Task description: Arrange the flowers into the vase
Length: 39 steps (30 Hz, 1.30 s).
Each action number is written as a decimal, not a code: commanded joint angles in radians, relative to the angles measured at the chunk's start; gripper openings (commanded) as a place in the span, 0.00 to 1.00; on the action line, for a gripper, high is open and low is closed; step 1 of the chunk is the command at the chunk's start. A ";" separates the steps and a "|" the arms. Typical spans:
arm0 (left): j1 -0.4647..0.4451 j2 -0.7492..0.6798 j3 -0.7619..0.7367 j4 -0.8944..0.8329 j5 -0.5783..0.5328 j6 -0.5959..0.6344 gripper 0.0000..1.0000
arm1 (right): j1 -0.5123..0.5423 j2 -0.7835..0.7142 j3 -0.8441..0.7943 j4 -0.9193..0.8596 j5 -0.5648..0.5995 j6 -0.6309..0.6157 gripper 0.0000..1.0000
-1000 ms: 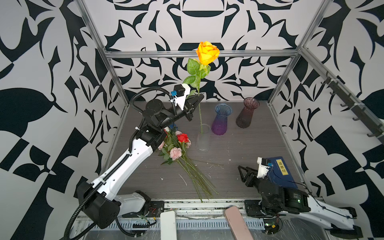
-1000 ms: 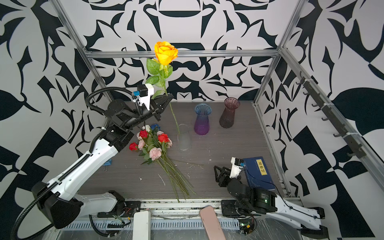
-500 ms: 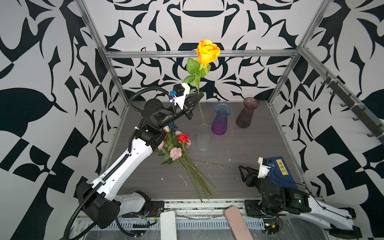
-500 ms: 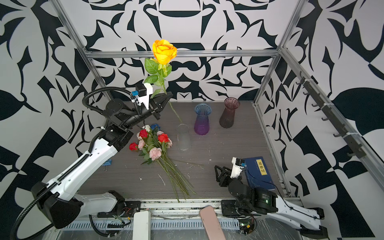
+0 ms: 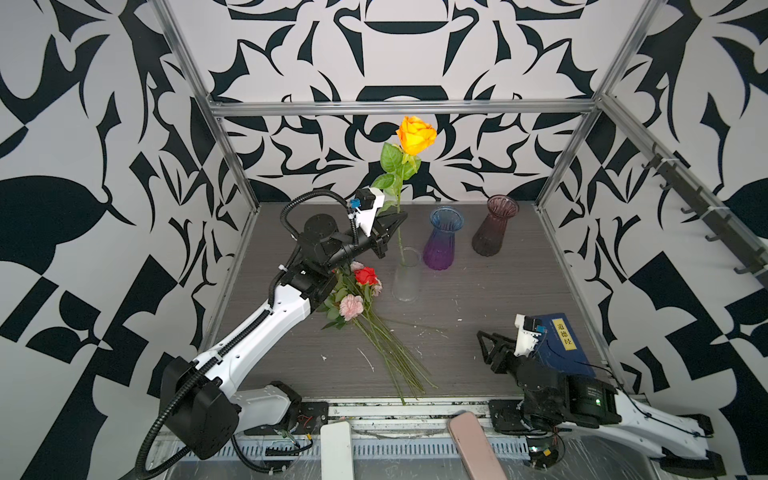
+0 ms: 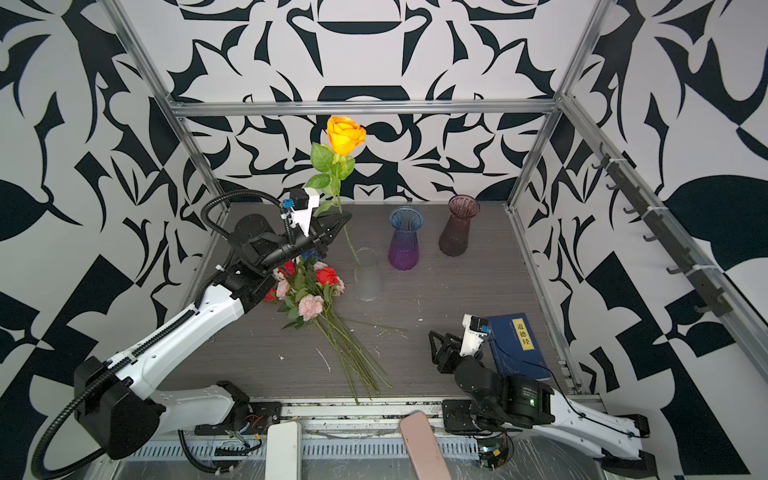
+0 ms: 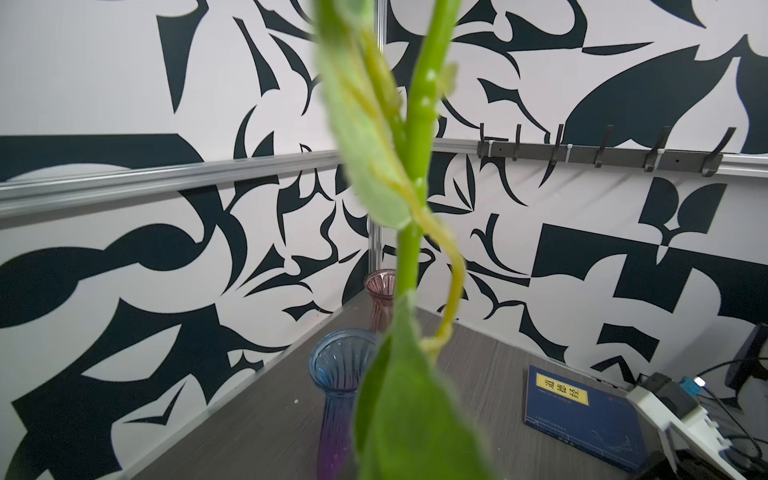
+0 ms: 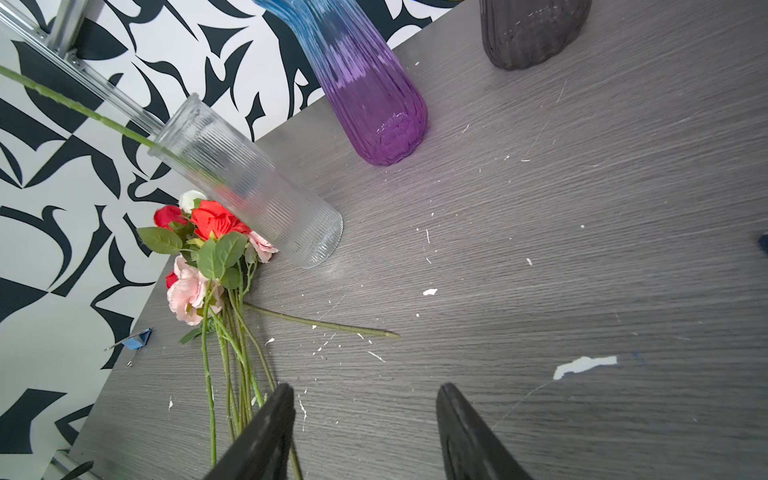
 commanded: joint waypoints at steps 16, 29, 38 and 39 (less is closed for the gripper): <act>0.034 -0.367 -0.279 -0.472 -0.198 -0.362 0.99 | -0.003 0.077 0.025 0.049 0.012 -0.019 0.59; 0.034 -0.859 -0.919 -0.390 -0.311 -0.883 0.99 | -0.027 0.387 0.068 0.291 -0.091 -0.085 0.61; 0.034 -1.006 -0.921 -0.534 -0.360 -0.842 1.00 | -0.279 1.053 0.243 0.717 -0.603 -0.157 0.46; 0.034 -1.014 -0.925 -0.538 -0.362 -0.847 0.99 | -0.279 1.145 0.301 0.715 -0.634 -0.184 0.45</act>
